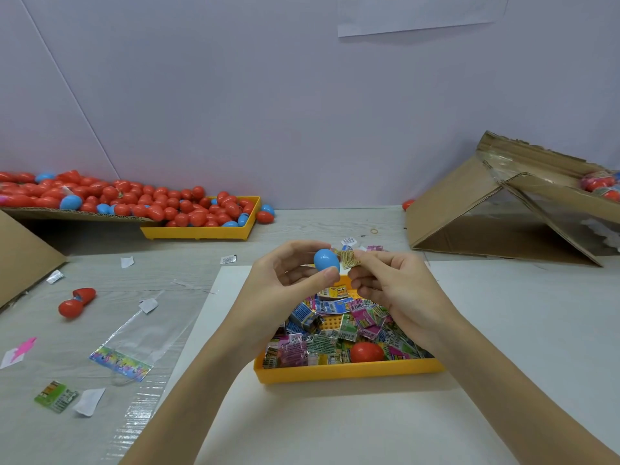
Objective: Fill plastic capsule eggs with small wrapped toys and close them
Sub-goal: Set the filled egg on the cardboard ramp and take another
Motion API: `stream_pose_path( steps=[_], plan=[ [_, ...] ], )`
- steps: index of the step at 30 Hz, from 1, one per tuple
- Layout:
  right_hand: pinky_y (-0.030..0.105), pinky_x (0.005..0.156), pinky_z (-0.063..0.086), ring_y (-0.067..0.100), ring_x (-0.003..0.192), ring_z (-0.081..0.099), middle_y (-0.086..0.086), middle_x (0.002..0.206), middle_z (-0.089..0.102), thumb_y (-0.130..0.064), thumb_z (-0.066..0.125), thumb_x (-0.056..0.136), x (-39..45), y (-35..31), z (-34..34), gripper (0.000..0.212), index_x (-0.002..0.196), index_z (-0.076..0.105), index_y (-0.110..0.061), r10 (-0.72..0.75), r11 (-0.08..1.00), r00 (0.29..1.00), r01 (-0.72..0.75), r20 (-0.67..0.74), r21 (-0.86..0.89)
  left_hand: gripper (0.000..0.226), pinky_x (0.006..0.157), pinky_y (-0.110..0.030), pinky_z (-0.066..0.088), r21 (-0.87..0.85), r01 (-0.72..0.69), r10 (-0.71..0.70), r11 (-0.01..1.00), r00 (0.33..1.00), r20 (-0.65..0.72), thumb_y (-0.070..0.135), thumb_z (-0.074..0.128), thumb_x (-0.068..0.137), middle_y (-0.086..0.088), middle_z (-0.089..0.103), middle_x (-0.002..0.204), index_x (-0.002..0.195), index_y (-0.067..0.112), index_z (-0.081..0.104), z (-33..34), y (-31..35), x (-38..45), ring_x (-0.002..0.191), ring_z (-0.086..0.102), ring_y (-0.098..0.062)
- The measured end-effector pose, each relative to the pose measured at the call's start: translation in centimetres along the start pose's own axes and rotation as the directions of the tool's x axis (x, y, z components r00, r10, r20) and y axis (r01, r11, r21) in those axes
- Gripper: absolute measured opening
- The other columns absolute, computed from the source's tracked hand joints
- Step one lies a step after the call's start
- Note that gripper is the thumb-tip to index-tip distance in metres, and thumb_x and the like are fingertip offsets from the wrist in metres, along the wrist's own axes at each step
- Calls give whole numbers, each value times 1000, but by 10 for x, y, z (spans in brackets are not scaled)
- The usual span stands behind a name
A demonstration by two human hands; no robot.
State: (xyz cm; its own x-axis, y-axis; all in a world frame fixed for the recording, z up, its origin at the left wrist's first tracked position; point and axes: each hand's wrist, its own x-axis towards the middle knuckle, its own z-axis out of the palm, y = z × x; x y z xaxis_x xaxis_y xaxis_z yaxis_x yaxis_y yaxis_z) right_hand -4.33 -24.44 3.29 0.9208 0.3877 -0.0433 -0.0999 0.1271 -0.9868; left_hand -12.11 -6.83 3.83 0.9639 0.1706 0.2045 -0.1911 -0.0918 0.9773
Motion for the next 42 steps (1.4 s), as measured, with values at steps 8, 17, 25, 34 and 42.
stream_pose_path(
  steps=[8, 17, 25, 34, 42],
  plan=[
    [19, 66, 56, 11, 70, 70, 4, 75, 76, -25, 66, 100, -1, 0, 2, 25, 86, 78, -7, -102, 989, 995, 102, 4, -106, 42, 86, -18, 57, 10, 10, -10, 1000, 1000, -2, 40, 84, 75, 8, 76, 113, 115, 32, 74, 0, 0, 0, 103, 74, -19],
    [13, 60, 52, 8, 67, 72, -2, 71, 76, -23, 65, 101, -2, -3, -2, 17, 90, 77, -18, -286, 891, 957, 286, 53, -353, 34, 88, -25, 59, 23, 13, -15, 1000, 997, 74, 31, 83, 81, 5, 75, 114, 114, 35, 75, -1, 2, -1, 102, 75, -21],
    [20, 63, 57, 10, 71, 71, 4, 81, 77, -36, 57, 104, 1, -3, -4, 30, 94, 79, -17, -221, 929, 973, 229, 62, -290, 30, 79, -21, 60, 268, -152, 142, 951, 988, 56, 22, 85, 82, 9, 75, 106, 110, 22, 73, 4, -4, -2, 86, 76, -16],
    [23, 74, 57, 13, 85, 71, 5, 93, 78, -20, 77, 92, 2, 6, -7, 11, 101, 80, -15, -73, 985, 992, 89, 104, -151, 32, 81, -20, 59, 281, -169, 159, 945, 985, 61, 21, 79, 88, 4, 77, 103, 119, 19, 72, 4, -7, -2, 90, 76, -13],
    [23, 71, 59, 13, 80, 73, 3, 91, 79, -31, 75, 91, 4, 6, -7, 16, 95, 83, -18, -91, 992, 995, 93, 30, -84, 31, 83, -19, 57, 196, -109, 108, 974, 994, 16, 13, 68, 97, 6, 76, 110, 127, 21, 68, 3, -5, 0, 96, 76, -12]
  ],
)
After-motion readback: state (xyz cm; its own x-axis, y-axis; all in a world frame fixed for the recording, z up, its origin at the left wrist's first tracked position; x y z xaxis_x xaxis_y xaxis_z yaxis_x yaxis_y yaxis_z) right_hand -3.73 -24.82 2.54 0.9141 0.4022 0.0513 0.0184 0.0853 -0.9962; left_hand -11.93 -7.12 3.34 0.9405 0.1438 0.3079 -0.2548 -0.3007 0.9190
